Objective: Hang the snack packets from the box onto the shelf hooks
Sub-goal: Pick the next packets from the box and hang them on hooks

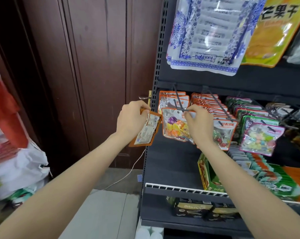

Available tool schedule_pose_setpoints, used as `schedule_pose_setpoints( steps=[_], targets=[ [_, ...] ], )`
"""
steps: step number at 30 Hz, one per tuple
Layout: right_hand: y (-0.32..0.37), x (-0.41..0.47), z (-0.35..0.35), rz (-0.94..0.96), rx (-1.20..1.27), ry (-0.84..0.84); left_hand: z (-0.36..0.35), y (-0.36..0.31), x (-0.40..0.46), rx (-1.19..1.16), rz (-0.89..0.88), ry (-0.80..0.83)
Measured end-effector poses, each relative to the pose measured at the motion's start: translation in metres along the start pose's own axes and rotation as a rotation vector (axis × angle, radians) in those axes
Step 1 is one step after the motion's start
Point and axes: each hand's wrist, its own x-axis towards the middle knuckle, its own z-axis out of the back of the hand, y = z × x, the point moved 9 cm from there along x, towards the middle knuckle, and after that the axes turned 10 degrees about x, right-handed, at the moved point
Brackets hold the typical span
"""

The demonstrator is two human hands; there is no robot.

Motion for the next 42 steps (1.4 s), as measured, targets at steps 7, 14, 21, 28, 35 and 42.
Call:
schedule_pose_setpoints(
  steps=[7,14,21,28,35,42],
  targets=[
    [-0.001,0.002,-0.003,-0.006,-0.112,-0.018,0.0,0.006,-0.001,-0.021,0.011,0.037],
    [-0.001,0.014,-0.014,-0.011,-0.248,0.011,0.0,0.009,0.003,-0.165,0.064,0.105],
    [-0.01,0.04,-0.037,-0.009,-0.277,0.075,-0.007,0.004,-0.002,-0.271,0.11,0.176],
    [-0.019,-0.017,-0.003,0.077,0.115,0.126,-0.053,-0.024,-0.027,-0.519,0.264,0.314],
    [-0.075,-0.092,0.057,-0.226,0.635,0.504,-0.134,-0.102,-0.064,-0.747,0.326,0.458],
    [-0.154,-0.104,0.186,-0.173,0.319,0.077,-0.201,-0.215,-0.099,-0.849,0.269,0.561]
  ],
)
